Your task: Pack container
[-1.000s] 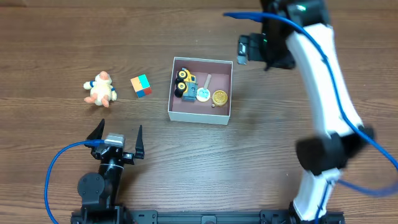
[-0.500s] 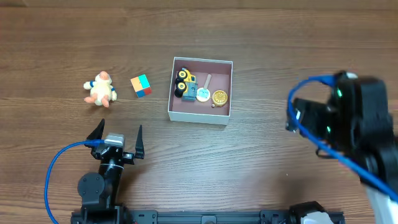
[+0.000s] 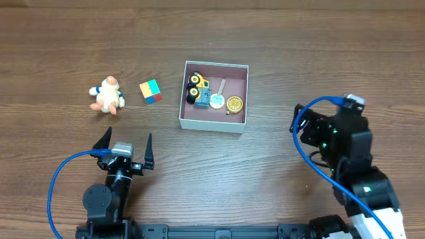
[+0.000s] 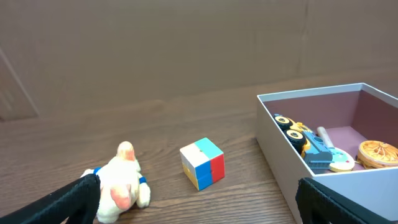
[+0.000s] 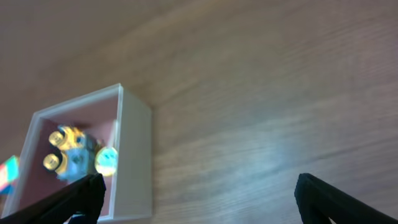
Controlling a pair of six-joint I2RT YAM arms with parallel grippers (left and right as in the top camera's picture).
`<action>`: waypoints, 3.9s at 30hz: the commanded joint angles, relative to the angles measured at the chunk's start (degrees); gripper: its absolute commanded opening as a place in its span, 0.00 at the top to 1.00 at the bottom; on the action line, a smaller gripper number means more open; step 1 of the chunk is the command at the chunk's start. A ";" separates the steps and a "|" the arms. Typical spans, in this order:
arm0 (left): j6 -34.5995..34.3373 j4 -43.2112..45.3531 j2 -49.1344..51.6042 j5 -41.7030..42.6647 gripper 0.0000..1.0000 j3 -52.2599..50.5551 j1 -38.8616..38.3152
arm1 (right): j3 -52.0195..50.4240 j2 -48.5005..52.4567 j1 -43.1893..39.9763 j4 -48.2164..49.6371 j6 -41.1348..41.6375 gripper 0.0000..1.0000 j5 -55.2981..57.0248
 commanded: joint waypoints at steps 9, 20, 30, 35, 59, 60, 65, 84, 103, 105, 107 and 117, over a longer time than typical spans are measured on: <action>0.46 0.07 -0.48 -0.11 0.00 -0.17 -0.09 | -7.76 -3.10 -0.20 6.95 2.80 0.00 -2.64; 0.46 0.07 -0.48 -0.11 0.00 -0.17 -0.09 | -7.76 -2.75 -0.20 6.71 2.82 0.00 5.53; 0.46 0.07 -0.48 -0.13 0.00 -0.17 -0.09 | -7.76 -2.75 -0.20 6.69 2.82 0.00 5.51; 0.46 0.07 -0.48 -0.13 0.00 -0.17 -0.09 | -7.76 -2.75 -0.20 6.71 2.82 0.00 5.51; -29.90 -0.07 -0.48 18.10 0.00 1.16 -0.09 | -7.76 -2.75 -0.20 6.69 2.82 0.00 5.51; -28.39 -1.38 -0.46 17.86 0.00 2.47 -0.09 | -7.76 -2.75 -0.20 6.69 2.82 0.00 5.51; -18.03 -20.24 4.17 6.38 0.00 20.13 -0.09 | -7.76 -2.75 -0.20 6.69 2.82 0.00 5.51; -19.71 -80.32 77.18 -13.40 0.00 94.66 -0.09 | -7.76 -2.75 -0.20 6.69 2.82 0.00 5.51; -16.98 -64.17 113.94 -20.98 0.00 98.07 10.97 | -7.76 -2.75 -0.20 6.69 2.82 0.00 5.51; -15.96 -64.11 115.62 -19.54 0.00 98.07 11.37 | -7.76 -2.75 -0.20 6.71 2.82 0.00 5.51; -13.22 -63.47 116.96 -17.62 0.00 98.07 10.88 | -7.76 -2.75 -0.20 6.71 2.82 0.00 5.51; -4.83 -60.65 120.67 -17.05 0.00 98.07 5.92 | -7.76 -2.75 -0.20 6.71 2.82 0.00 5.51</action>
